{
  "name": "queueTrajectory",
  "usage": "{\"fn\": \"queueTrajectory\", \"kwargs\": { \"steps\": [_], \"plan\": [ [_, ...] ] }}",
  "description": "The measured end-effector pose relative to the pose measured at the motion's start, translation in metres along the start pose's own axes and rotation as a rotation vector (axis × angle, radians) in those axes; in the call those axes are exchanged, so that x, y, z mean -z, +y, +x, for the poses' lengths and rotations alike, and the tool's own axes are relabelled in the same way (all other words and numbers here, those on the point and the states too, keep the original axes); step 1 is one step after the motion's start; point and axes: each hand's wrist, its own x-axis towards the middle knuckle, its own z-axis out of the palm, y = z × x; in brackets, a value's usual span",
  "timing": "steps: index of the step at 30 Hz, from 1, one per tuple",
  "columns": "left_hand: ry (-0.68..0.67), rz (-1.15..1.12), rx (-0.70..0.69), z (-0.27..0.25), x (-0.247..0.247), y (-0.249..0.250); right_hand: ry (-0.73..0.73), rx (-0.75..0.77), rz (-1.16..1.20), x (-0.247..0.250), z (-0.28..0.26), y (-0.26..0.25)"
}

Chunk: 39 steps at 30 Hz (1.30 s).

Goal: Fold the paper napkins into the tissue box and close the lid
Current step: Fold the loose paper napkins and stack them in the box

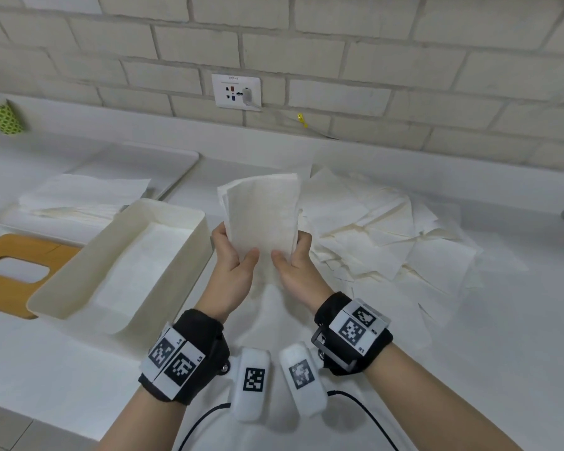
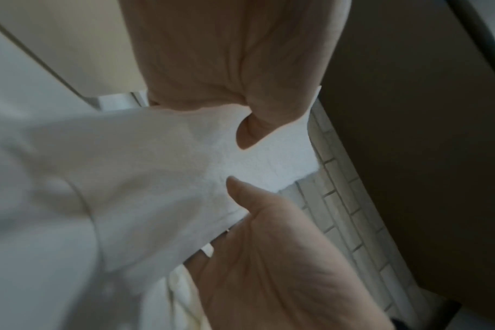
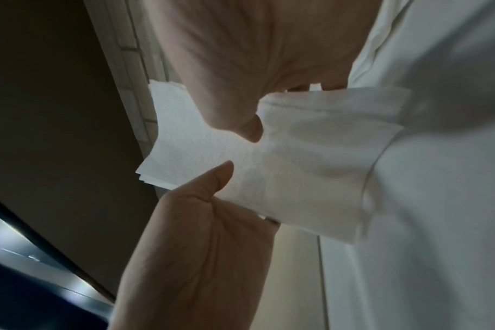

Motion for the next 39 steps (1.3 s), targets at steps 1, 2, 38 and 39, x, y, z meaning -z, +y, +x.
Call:
{"fn": "queueTrajectory", "kwargs": {
  "steps": [1,2,38,39],
  "plan": [
    [-0.006,0.007,0.013,0.000,0.000,-0.001,0.010,-0.006,-0.028,0.000,0.002,0.002],
    [-0.002,0.009,0.007,0.001,0.000,-0.002,0.015,-0.003,-0.054,0.000,0.003,0.003],
    [0.209,-0.059,0.228,0.004,0.015,-0.029,-0.113,0.244,-1.447,0.035,0.027,-0.032],
    [0.214,-0.085,0.216,0.005,0.014,-0.027,-0.107,0.249,-1.434,0.035,0.027,-0.032]
  ]
}}
